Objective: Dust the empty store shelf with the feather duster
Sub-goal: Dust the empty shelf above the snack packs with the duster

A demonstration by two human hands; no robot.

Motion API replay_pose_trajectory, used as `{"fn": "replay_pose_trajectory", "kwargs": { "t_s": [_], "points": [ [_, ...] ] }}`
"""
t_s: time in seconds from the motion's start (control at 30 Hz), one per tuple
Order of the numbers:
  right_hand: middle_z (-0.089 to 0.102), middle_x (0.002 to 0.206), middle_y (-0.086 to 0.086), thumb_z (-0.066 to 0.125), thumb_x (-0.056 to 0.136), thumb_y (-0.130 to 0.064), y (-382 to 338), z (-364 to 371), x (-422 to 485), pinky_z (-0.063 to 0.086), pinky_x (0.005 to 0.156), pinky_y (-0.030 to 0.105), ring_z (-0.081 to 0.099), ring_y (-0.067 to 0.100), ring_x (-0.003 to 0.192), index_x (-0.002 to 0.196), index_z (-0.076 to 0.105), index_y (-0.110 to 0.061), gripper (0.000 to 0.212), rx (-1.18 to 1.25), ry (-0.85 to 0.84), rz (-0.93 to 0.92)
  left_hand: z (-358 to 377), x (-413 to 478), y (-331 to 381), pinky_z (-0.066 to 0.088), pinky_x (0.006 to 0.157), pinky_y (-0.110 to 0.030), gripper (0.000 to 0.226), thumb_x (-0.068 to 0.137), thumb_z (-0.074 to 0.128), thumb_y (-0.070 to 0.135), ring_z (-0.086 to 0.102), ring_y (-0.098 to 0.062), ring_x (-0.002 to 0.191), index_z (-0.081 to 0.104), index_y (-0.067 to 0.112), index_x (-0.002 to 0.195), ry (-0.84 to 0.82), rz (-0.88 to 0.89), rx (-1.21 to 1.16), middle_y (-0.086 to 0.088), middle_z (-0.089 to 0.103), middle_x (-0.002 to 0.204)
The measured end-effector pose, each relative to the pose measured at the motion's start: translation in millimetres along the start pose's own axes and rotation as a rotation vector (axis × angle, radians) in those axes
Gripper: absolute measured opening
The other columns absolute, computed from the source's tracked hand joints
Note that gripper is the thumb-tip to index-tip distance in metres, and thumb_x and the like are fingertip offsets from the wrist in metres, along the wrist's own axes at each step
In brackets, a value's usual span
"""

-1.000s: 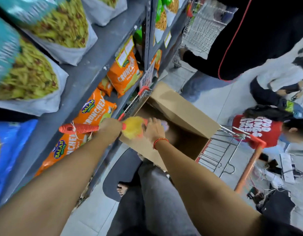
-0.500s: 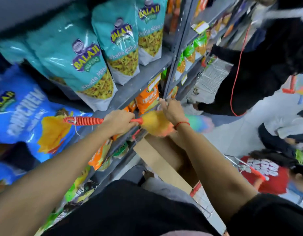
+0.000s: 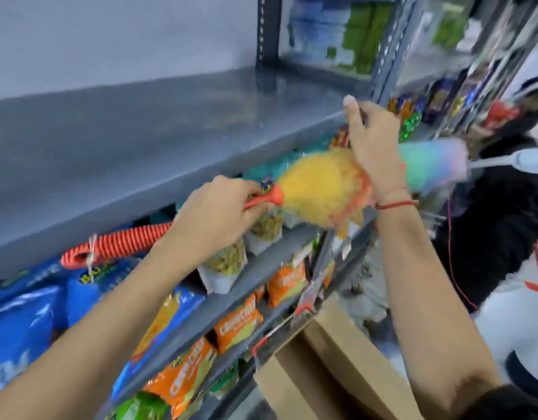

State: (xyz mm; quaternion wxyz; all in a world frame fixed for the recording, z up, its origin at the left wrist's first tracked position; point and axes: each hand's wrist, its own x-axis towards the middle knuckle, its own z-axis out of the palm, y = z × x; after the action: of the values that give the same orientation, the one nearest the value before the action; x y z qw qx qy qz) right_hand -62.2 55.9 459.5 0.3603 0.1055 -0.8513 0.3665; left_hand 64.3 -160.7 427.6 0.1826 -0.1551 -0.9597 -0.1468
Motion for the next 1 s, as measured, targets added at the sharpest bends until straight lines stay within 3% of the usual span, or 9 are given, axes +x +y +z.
{"fn": "replay_pose_trajectory", "kwargs": {
  "t_s": [0.13,0.27,0.4,0.5,0.57,0.67,0.8,1.0],
  "points": [
    [0.045,0.060,0.009,0.043,0.099,-0.035,-40,-8,31,0.021,0.059,0.031,0.039,0.021,0.061,0.064,0.048,-0.012,0.042,0.048,0.102,-0.122,-42,-12,-2,0.049,0.062,-0.041,0.041,0.086,0.039,0.053,0.057,-0.036,0.069,0.064,0.022,0.085,0.108,-0.081,-0.089,-0.003,0.058,0.060],
    [0.042,0.049,0.004,0.046,0.097,-0.031,-77,3,50,0.017,0.056,0.035,0.039,0.022,0.054,0.061,0.050,-0.010,0.043,0.131,0.135,-0.211,-82,-15,-23,0.052,0.063,-0.041,0.040,0.083,0.039,0.057,0.060,-0.036,0.070,0.066,0.028,0.089,0.205,-0.186,-0.091,-0.003,0.056,0.060],
    [0.048,0.056,0.008,0.047,0.097,-0.029,-92,30,49,0.027,0.059,0.036,0.045,0.021,0.059,0.057,0.047,-0.018,0.042,0.176,0.067,-0.244,-100,-16,-40,0.054,0.072,-0.041,0.039,0.087,0.043,0.056,0.064,-0.033,0.080,0.069,0.028,0.091,0.078,-0.348,-0.029,-0.007,0.068,0.077],
    [0.067,0.075,0.021,0.048,0.098,-0.028,-89,50,46,0.038,0.072,0.037,0.060,0.032,0.077,0.074,0.064,-0.010,0.034,0.131,0.024,-0.233,-113,-21,-56,0.054,0.076,-0.039,0.046,0.088,0.040,0.059,0.065,-0.031,0.084,0.071,0.025,0.088,-0.014,-0.519,0.026,-0.007,0.068,0.084],
    [0.069,0.085,0.023,0.049,0.098,-0.026,-82,59,45,0.041,0.081,0.039,0.061,0.036,0.089,0.083,0.066,-0.006,0.031,0.118,-0.003,-0.208,-120,-24,-62,0.051,0.068,-0.035,0.048,0.090,0.037,0.058,0.064,-0.030,0.078,0.067,0.022,0.080,0.036,-0.595,0.096,-0.004,0.063,0.076],
    [0.069,0.093,0.020,0.047,0.098,-0.029,-66,65,43,0.043,0.086,0.041,0.060,0.036,0.094,0.097,0.068,-0.002,0.034,0.126,-0.024,-0.144,-124,-25,-58,0.042,0.061,-0.032,0.050,0.092,0.027,0.057,0.062,-0.028,0.077,0.062,0.023,0.082,0.142,-0.603,0.317,0.002,0.048,0.067],
    [0.068,0.107,0.018,0.046,0.098,-0.029,-45,59,47,0.042,0.096,0.042,0.055,0.034,0.109,0.108,0.065,-0.003,0.034,0.161,0.076,-0.058,-119,-5,-38,0.047,0.071,-0.035,0.044,0.091,0.031,0.058,0.062,-0.030,0.089,0.064,0.027,0.092,0.126,-0.577,0.181,-0.001,0.055,0.079],
    [0.069,0.088,0.015,0.042,0.100,-0.026,-28,61,60,0.048,0.079,0.043,0.059,0.033,0.087,0.088,0.065,-0.006,0.033,0.192,0.101,-0.054,-84,44,-9,0.047,0.082,-0.039,0.048,0.091,0.036,0.055,0.061,-0.033,0.101,0.063,0.016,0.099,-0.005,-0.548,0.118,-0.010,0.063,0.106]
  ]
}}
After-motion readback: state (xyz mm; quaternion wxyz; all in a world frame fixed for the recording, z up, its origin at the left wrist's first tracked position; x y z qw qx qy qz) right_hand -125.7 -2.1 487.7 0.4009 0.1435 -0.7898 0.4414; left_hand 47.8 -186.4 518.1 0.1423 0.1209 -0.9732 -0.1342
